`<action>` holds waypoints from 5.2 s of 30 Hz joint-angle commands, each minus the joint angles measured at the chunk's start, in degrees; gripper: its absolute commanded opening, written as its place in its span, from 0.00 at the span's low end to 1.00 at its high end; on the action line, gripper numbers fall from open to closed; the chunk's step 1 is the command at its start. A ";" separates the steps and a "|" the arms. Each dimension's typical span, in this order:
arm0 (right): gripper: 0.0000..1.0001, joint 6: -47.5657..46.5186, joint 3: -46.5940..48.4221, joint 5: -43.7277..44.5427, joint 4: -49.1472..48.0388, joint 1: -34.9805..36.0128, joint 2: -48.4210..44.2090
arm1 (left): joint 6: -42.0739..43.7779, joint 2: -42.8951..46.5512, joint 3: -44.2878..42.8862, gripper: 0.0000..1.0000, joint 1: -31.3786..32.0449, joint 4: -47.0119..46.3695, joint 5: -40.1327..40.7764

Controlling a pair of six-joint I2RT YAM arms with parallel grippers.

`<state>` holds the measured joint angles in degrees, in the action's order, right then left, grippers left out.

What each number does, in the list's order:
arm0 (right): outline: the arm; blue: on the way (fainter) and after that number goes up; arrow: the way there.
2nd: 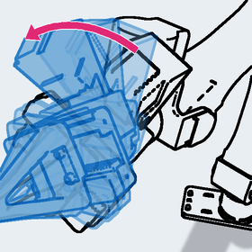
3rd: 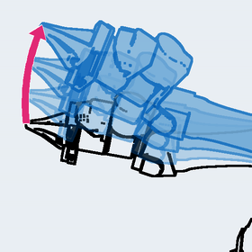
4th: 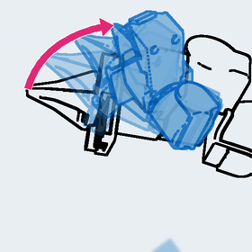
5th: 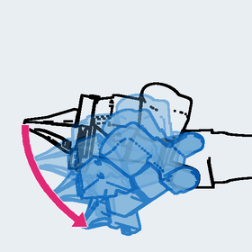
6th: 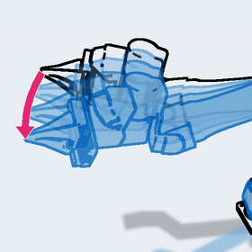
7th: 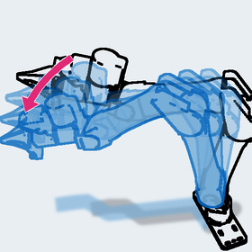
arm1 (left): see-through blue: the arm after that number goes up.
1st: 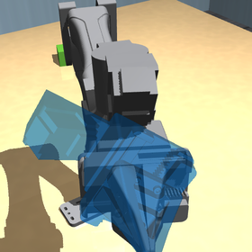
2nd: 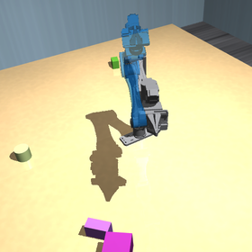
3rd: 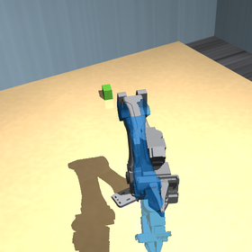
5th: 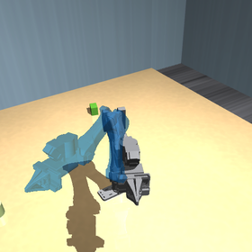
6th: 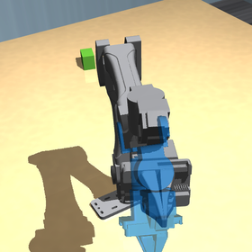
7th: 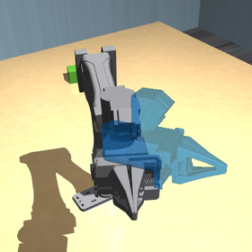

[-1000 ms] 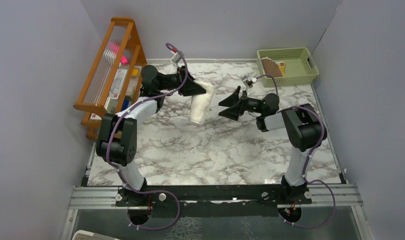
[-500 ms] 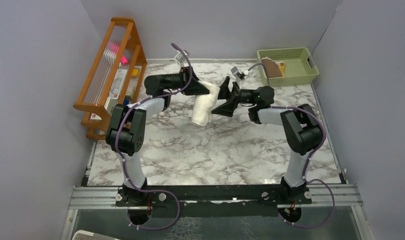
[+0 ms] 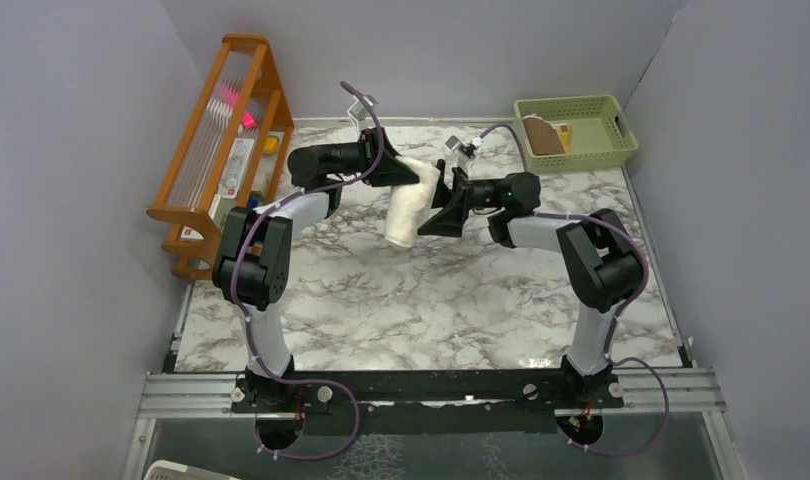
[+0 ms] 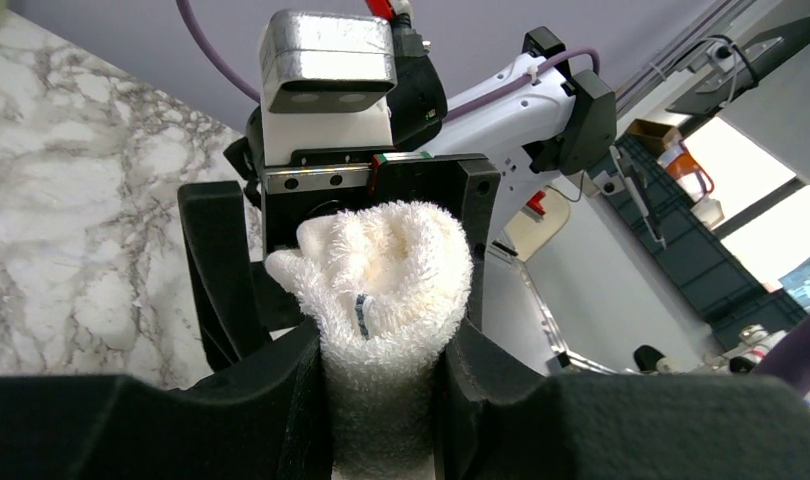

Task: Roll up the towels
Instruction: Place the towel in the bin, then reset both arms

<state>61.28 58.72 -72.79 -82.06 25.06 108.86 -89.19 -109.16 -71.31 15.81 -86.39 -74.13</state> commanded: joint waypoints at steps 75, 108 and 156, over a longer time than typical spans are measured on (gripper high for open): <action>0.31 -60.07 54.09 54.20 110.84 -20.23 7.48 | 66.56 27.19 2.78 0.99 -14.03 79.15 43.58; 0.42 -77.59 71.06 82.56 101.91 -31.30 35.74 | 71.67 18.50 -1.20 0.99 -14.00 86.75 39.64; 0.67 -66.76 61.17 63.65 96.57 -31.39 21.33 | 71.87 19.91 -0.29 0.99 -13.97 88.36 39.51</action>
<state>-7.66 125.36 -5.76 20.27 -6.02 138.34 -18.02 -91.09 -70.85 1.78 1.93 -33.10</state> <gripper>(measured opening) 0.658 0.989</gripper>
